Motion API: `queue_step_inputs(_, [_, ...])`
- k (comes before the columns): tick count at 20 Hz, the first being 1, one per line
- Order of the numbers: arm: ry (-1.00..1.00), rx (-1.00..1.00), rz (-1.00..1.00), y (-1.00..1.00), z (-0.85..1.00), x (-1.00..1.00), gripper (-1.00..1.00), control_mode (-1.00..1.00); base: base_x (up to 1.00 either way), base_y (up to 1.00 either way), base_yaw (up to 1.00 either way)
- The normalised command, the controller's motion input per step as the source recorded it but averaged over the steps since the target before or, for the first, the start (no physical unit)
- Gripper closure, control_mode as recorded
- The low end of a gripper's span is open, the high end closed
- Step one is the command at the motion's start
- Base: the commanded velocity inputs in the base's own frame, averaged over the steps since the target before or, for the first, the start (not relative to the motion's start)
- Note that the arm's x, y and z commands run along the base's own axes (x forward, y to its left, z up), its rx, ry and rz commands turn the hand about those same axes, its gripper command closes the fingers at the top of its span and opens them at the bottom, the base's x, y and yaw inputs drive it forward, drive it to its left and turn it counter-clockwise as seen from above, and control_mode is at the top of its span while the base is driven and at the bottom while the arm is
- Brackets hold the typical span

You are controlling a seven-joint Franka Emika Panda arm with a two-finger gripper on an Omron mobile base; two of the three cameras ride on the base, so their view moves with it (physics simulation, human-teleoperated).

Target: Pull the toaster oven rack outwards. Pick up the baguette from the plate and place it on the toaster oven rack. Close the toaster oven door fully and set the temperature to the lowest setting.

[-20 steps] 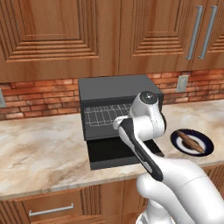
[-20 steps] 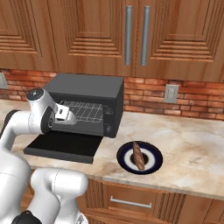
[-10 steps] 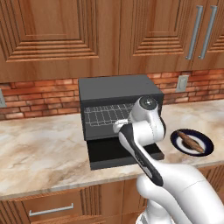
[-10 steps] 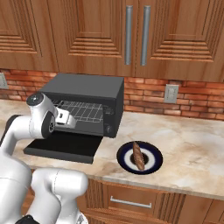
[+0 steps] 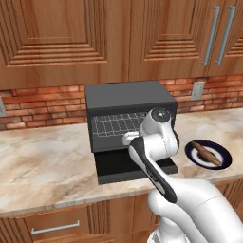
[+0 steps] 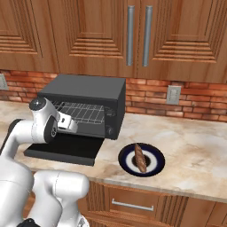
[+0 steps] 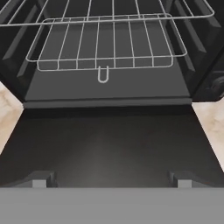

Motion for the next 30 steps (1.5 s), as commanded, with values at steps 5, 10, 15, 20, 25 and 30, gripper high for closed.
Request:
queue_step_inputs(5, [0.0,0.01,0.0,0.0,-0.14,0.21,-1.0,-1.0,0.0,0.0,0.0])
queue_step_inputs(10, [0.0,0.0,0.0,0.0,-0.03,0.19,-1.0,-1.0,0.0,0.0,0.0])
queue_step_inputs(15, [0.0,0.0,0.0,0.0,0.0,0.24,-1.0,-1.0,0.0,0.0,0.0])
queue_step_inputs(20, [0.0,0.0,0.0,0.0,0.0,0.22,-1.0,-1.0,0.0,0.0,0.0])
queue_step_inputs(25, [0.0,0.0,0.0,0.01,-0.01,0.2,-1.0,-1.0,0.0,0.0,0.0])
queue_step_inputs(30, [0.0,0.0,0.0,0.07,-0.04,0.2,-1.0,-1.0,0.0,0.0,0.0])
